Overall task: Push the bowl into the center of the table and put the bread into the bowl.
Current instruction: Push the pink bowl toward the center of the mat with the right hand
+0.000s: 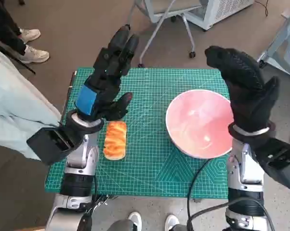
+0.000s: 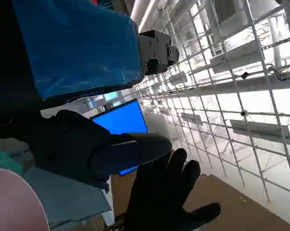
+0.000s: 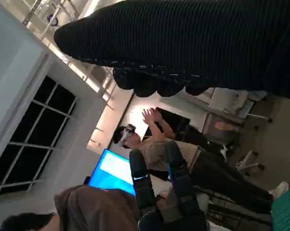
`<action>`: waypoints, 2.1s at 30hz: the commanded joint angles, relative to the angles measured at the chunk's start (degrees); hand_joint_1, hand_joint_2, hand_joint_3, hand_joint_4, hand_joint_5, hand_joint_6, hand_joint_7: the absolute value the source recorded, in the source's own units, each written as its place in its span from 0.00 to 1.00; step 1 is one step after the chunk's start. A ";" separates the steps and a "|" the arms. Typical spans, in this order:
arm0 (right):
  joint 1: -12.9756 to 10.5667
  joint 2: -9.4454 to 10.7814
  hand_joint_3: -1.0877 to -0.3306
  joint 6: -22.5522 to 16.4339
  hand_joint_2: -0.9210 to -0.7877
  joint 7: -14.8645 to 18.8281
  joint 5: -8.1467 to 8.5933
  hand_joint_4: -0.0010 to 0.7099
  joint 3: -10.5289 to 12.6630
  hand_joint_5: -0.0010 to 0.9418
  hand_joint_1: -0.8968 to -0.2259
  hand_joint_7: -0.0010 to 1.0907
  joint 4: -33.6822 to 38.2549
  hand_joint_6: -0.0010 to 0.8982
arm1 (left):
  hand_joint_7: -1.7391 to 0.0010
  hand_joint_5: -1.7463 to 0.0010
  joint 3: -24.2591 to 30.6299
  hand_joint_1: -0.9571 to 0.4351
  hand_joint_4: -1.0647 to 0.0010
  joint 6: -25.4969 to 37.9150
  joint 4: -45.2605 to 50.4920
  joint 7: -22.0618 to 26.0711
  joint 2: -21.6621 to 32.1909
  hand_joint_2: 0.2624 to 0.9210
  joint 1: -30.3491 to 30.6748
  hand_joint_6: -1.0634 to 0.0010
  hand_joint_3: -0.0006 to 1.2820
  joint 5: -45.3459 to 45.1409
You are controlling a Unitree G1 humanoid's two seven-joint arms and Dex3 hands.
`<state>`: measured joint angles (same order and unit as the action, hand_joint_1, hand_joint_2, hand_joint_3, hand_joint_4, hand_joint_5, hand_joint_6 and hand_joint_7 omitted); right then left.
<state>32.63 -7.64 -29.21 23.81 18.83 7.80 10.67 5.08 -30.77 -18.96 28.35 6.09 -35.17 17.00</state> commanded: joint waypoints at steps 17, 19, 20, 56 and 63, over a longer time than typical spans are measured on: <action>-1.60 0.24 0.52 1.55 0.00 -0.62 0.26 0.26 -0.02 0.00 0.38 0.40 -0.51 0.12 | 0.90 0.99 0.37 0.24 0.97 2.47 2.57 0.48 -0.23 1.00 1.31 1.00 0.48 2.45; -1.63 0.23 0.53 1.66 0.00 -0.61 0.32 0.26 -0.04 0.00 0.38 0.40 -0.62 0.12 | 0.90 0.99 0.38 0.24 0.97 2.62 2.80 0.48 -0.26 1.00 1.44 1.00 0.48 2.45; -1.65 0.24 0.52 1.71 0.00 -0.59 0.35 0.26 -0.05 0.00 0.38 0.40 -0.68 0.11 | 0.90 1.00 0.38 0.24 0.97 2.68 2.89 0.49 -0.27 1.00 1.50 1.00 0.48 2.45; -1.66 -2.96 0.54 -2.07 0.00 2.27 2.40 0.27 4.01 0.00 0.40 0.38 5.59 0.14 | 0.90 1.00 0.80 0.24 0.96 2.63 3.14 -0.18 -0.14 1.00 2.61 1.00 0.47 1.92; -1.97 -5.90 0.53 -11.49 0.00 -3.40 -5.21 0.27 8.41 0.00 0.38 0.30 15.78 0.18 | 0.88 0.99 0.72 0.24 0.96 3.31 3.86 -0.91 -0.52 1.00 2.96 1.00 0.46 2.11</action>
<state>32.34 -11.92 -37.13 23.62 17.53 14.29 21.31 5.66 -28.05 -16.24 27.98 6.00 -32.79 18.81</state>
